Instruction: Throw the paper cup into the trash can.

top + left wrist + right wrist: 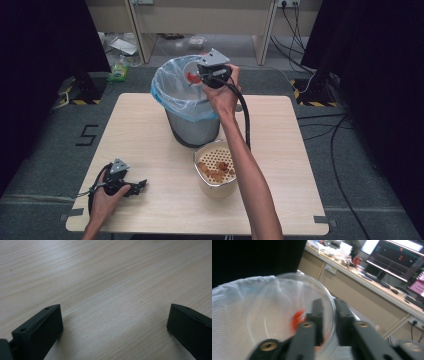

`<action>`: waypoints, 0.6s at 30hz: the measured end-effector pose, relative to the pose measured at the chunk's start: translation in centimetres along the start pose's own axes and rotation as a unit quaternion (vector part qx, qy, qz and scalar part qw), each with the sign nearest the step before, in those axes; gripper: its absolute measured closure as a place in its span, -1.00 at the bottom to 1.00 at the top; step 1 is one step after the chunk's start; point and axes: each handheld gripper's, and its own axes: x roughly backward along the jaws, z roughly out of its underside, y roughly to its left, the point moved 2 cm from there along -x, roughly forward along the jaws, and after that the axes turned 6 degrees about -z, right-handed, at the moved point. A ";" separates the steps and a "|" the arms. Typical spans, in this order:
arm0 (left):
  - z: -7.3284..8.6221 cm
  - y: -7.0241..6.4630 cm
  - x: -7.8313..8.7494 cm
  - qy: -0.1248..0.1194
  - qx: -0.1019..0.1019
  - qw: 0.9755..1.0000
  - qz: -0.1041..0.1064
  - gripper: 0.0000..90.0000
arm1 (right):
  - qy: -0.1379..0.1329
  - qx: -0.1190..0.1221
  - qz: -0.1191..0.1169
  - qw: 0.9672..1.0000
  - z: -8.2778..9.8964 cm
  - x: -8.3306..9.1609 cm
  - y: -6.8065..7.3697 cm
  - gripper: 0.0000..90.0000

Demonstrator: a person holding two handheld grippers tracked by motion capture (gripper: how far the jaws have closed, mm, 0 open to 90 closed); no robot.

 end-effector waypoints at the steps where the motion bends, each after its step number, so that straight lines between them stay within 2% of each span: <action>1: 0.0 0.0 0.0 0.000 0.000 1.000 0.000 -1.00 | -0.001 -0.004 -0.005 1.000 0.1 -0.1 -0.1 0.61; 2: 0.0 0.0 0.0 0.000 0.000 1.000 0.000 -1.00 | -0.001 -0.011 -0.012 1.000 0.1 -0.1 -0.2 0.57; 4: 0.0 0.0 0.0 0.000 0.000 1.000 0.000 -1.00 | 0.000 -0.005 -0.001 1.000 0.1 0.4 -0.5 0.50; 7: 0.0 0.0 0.0 0.000 0.000 1.000 0.000 -1.00 | -0.001 -0.019 -0.003 1.000 0.2 1.2 -1.2 0.44; 8: 0.0 0.0 0.0 0.000 0.000 1.000 0.000 -1.00 | 0.000 -0.025 0.003 1.000 0.4 2.3 -2.1 0.41; 11: 0.0 0.0 0.0 0.000 0.000 1.000 0.000 -1.00 | 0.006 -0.025 0.012 1.000 1.2 3.8 -3.5 0.40; 12: 0.0 0.0 0.0 0.000 0.001 1.000 0.000 -1.00 | 0.006 -0.033 0.012 0.999 1.6 4.3 -3.9 0.39; 18: 0.0 0.0 0.0 0.000 0.001 1.000 0.000 -1.00 | 0.015 -0.056 0.023 0.998 3.9 6.9 -6.2 0.30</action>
